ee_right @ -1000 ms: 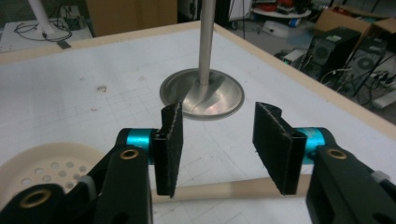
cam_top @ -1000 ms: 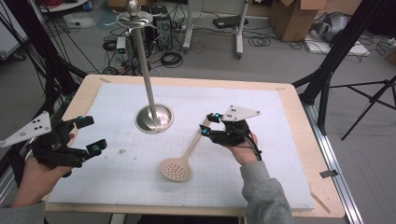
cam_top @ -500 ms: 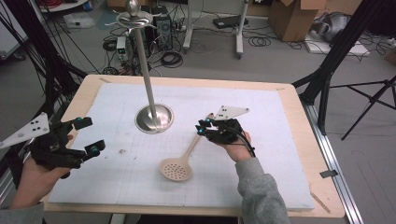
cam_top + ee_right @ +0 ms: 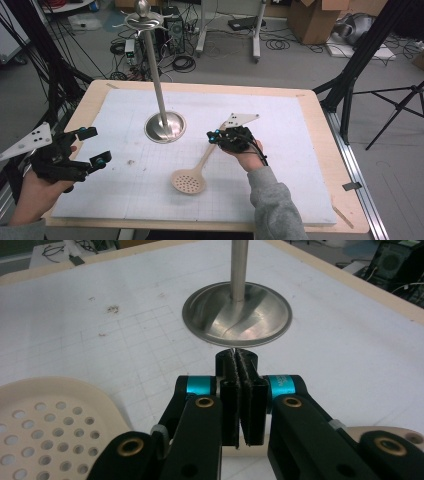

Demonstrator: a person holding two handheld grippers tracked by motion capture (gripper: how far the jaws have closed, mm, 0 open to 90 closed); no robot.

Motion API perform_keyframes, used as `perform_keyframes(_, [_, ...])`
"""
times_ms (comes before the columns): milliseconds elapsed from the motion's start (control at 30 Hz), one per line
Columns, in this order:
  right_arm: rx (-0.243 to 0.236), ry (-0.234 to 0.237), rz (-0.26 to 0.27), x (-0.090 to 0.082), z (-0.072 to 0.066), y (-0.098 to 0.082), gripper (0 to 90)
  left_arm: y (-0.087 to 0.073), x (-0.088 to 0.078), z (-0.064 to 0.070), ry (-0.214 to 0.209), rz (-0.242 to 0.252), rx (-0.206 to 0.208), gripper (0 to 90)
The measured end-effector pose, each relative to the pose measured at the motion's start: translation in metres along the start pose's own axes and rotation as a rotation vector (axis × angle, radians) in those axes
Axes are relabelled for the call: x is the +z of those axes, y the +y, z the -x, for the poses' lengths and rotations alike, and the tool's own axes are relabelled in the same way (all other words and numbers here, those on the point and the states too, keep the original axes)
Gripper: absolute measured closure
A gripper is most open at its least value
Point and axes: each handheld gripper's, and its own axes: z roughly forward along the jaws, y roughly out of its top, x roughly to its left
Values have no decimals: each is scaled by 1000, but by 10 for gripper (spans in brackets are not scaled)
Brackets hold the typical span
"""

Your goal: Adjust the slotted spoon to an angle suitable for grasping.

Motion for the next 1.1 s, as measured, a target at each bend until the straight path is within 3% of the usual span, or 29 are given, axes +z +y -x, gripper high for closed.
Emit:
perform_keyframes(233, [9,44,-59,20,-1,-4,892,-1,-1,0,8,-6,7,41])
perform_keyframes(500, [-31,52,-104,35,-8,-9,892,-1,-5,0,17,0,-1,41])
perform_keyframes(800, [-32,74,-142,50,-10,-15,893,-3,-5,-1,18,-6,-2,41])
perform_keyframes(933, [-16,92,-171,57,-13,-19,893,-4,-4,-1,41,-21,14,41])
perform_keyframes(1100, [-32,92,-184,61,-18,-19,893,-4,-5,-1,40,-15,10,41])
